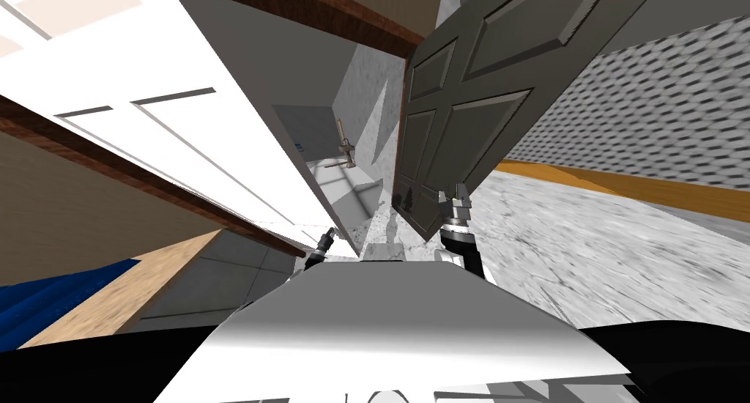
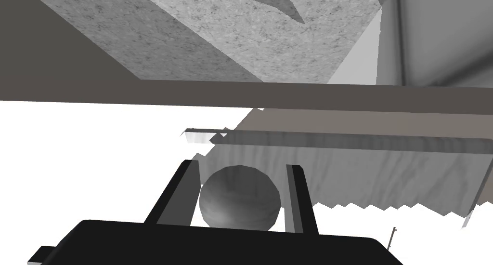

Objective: Pull the door open

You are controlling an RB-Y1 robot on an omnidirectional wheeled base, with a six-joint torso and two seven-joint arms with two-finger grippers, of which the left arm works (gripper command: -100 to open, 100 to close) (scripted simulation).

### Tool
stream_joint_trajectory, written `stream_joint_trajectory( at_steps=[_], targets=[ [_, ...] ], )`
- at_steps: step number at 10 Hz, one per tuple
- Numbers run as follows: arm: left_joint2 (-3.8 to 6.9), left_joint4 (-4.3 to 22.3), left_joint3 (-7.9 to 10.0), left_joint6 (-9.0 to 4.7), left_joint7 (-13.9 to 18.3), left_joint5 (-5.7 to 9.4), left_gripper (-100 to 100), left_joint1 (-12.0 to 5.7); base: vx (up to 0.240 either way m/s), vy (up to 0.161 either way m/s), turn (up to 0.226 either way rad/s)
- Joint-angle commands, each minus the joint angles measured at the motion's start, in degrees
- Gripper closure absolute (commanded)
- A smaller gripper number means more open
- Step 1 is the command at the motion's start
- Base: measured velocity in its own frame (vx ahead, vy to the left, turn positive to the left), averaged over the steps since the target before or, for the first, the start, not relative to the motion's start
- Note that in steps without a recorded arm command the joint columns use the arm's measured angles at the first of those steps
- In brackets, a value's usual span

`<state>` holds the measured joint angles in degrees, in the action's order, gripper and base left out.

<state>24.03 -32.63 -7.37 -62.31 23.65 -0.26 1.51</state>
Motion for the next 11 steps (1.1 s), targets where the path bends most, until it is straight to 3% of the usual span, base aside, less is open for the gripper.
stream_joint_trajectory(
  at_steps=[1, 2, 3, 5, 6, 7, 11],
  targets=[
    [0.94, -1.2, -0.45, -0.81, 0.8, -0.24, 100, 1.65, -0.156, 0.078, -0.081],
    [1.93, -1.1, -1.02, -2.65, 1.6, -0.56, 100, 2.69, -0.200, 0.081, -0.147],
    [1.93, -1.1, -1.02, -2.65, 1.6, -0.56, 100, 2.69, -0.167, 0.079, -0.077],
    [3.00, -1.0, -1.63, -4.63, 2.5, -0.90, 100, 3.80, -0.143, 0.042, -0.078],
    [3.18, -1.0, -1.74, -4.97, 2.7, -0.96, 100, 4.00, -0.133, 0.068, -0.049],
    [2.80, -1.7, -1.85, -4.05, 2.5, -1.03, 100, 4.20, -0.056, 0.029, -0.013],
    [3.41, -0.1, -2.22, -6.25, 3.0, -1.21, 100, 4.34, -0.186, 0.084, -0.181]
  ],
)
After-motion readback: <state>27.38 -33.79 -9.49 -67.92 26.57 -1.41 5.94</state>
